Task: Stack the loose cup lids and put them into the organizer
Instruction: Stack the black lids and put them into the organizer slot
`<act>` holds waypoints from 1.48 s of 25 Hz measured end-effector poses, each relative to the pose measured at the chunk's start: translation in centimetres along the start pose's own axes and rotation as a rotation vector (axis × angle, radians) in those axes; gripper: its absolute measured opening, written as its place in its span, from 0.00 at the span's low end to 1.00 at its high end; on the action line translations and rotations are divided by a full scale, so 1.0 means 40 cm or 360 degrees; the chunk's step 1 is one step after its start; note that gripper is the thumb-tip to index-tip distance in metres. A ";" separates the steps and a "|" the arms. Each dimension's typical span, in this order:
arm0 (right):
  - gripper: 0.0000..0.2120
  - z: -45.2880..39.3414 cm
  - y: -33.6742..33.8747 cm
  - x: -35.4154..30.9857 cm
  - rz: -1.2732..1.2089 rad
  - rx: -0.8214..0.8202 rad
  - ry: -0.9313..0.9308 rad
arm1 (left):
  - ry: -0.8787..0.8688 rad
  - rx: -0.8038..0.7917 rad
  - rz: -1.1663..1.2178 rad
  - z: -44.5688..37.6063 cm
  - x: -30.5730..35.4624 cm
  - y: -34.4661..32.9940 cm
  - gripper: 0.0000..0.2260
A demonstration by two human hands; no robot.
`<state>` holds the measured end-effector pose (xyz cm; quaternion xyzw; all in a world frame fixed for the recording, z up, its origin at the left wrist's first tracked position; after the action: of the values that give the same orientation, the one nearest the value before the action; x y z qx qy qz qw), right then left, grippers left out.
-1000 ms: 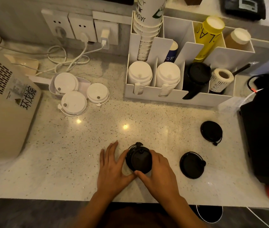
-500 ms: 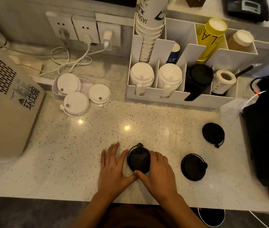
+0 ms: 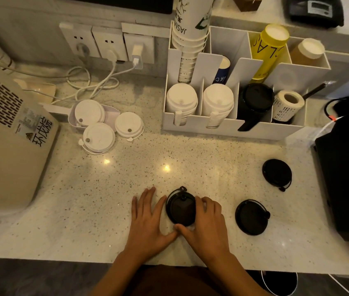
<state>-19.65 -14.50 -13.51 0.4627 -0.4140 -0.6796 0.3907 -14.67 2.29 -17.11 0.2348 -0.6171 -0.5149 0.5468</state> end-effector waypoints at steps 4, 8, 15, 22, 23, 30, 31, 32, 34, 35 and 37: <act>0.37 -0.013 0.010 -0.004 -0.0171 0.0214 0.0026 | -0.0073 -0.0113 0.0264 -0.003 -0.009 0.021 0.37; 0.29 -0.056 -0.023 -0.010 -0.0111 0.0078 0.0334 | -0.0186 -0.0094 0.0238 -0.039 0.070 -0.005 0.28; 0.28 -0.067 -0.089 0.029 -0.0231 0.0062 0.0309 | -0.0151 -0.0099 -0.0155 -0.052 0.089 -0.059 0.25; 0.29 -0.065 -0.087 0.025 -0.0182 0.0069 0.0281 | -0.0130 -0.0065 -0.0253 -0.047 0.095 -0.058 0.26; 0.29 -0.064 -0.086 0.023 -0.0172 0.0085 0.0236 | -0.0104 -0.0062 -0.0254 -0.049 0.094 -0.059 0.27; 0.30 -0.045 -0.078 -0.013 -0.0185 0.0101 -0.0180 | 0.0299 0.0011 -0.0096 -0.052 0.082 -0.062 0.32; 0.29 -0.046 -0.072 -0.015 -0.0238 0.0119 -0.0192 | 0.0287 0.0008 -0.0088 -0.051 0.079 -0.066 0.31; 0.27 -0.045 -0.064 -0.015 -0.0305 0.0171 -0.0196 | 0.0259 0.0016 -0.0078 -0.050 0.076 -0.070 0.30; 0.23 -0.042 -0.038 -0.015 -0.0434 0.0320 -0.0207 | 0.0200 0.0041 -0.0053 -0.052 0.073 -0.073 0.30; 0.21 -0.040 -0.025 -0.016 -0.0493 0.0380 -0.0225 | 0.0187 0.0051 -0.0026 -0.052 0.072 -0.072 0.30; 0.15 -0.032 -0.002 -0.017 -0.0818 0.0386 -0.0349 | 0.0184 0.0059 0.0093 -0.049 0.067 -0.062 0.29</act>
<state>-18.25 -14.12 -13.69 0.5194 -0.4012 -0.7477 0.1008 -14.32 -1.64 -18.41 0.2561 -0.6004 -0.4728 0.5919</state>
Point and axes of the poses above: each hand's wrist, its own z-axis away from the middle knuckle, its own y-axis out of the back of the hand, x = y × z, the point moved 2 cm from there along -z, towards the middle knuckle, and after that the axes turned 6 degrees about y, right-handed, at the moved point
